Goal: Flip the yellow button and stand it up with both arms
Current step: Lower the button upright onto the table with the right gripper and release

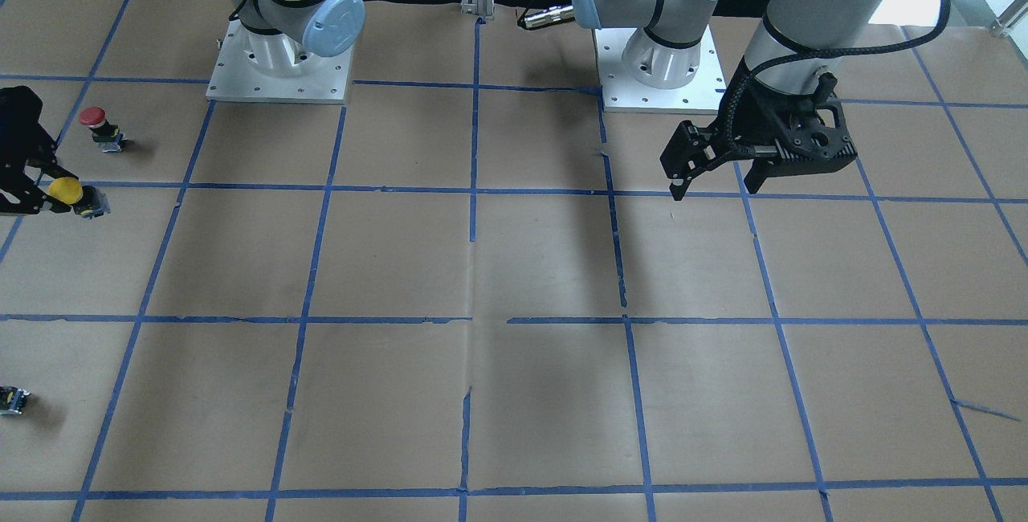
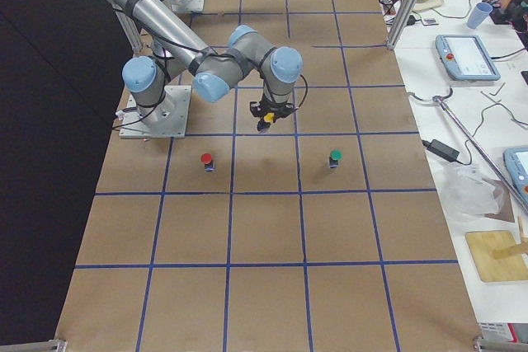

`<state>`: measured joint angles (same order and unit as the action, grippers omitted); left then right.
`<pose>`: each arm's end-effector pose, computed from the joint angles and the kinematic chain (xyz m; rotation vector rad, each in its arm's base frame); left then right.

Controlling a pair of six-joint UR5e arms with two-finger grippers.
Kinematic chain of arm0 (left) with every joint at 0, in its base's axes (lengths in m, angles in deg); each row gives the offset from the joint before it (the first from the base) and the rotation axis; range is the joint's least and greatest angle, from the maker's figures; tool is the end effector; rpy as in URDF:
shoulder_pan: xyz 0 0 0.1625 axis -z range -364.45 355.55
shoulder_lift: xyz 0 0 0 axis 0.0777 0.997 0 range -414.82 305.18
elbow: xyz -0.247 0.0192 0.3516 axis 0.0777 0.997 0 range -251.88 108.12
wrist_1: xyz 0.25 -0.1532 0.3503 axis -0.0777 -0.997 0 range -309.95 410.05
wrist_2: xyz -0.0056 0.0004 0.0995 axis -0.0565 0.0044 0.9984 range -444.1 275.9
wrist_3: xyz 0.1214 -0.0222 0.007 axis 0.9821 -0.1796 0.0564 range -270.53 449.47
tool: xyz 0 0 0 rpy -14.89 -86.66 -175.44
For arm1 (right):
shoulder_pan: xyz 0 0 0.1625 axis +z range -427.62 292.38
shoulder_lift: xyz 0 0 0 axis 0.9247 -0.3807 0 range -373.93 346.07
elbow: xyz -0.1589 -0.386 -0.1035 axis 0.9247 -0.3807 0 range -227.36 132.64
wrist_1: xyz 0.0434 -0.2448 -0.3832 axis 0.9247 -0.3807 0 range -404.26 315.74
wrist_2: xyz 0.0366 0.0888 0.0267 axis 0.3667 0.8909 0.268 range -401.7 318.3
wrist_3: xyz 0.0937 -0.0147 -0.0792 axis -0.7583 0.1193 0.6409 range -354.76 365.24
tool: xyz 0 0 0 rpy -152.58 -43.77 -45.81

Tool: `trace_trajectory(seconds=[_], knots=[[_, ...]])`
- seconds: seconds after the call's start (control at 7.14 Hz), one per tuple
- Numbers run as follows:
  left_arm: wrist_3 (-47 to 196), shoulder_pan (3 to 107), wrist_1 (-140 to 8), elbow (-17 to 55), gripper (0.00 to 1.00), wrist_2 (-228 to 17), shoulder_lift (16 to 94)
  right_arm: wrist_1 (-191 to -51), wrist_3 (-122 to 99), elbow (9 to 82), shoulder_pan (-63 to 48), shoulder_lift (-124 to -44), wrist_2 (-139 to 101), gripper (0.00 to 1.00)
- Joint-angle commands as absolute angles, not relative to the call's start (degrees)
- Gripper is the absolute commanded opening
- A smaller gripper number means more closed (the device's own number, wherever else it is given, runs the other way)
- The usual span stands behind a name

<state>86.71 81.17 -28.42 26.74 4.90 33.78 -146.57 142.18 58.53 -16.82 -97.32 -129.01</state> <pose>-0.0946 -0.5405 0.4218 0.1934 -3.1171 0.1181 -0.2267 -0.4983 0.2834 -2.2268 1.9528 -0.0605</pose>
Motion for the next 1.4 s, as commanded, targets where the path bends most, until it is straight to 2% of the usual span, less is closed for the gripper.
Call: trace_trajectory(seconds=[0.0, 0.42, 1.26], knots=[[88.06, 83.16, -34.54, 22.54, 1.00, 5.28, 33.68, -151.38, 161.69, 58.02, -19.45, -93.66, -129.59, 0.16], [89.74, 84.75, -38.10, 19.27, 1.00, 5.46, 34.39, -154.73, 185.69, 58.19, -19.55, -91.99, -129.42, 0.15], [89.74, 84.93, -40.04, 17.95, 1.00, 5.81, 33.33, -152.20, 202.01, 58.28, -21.22, -90.31, -127.66, 0.16]])
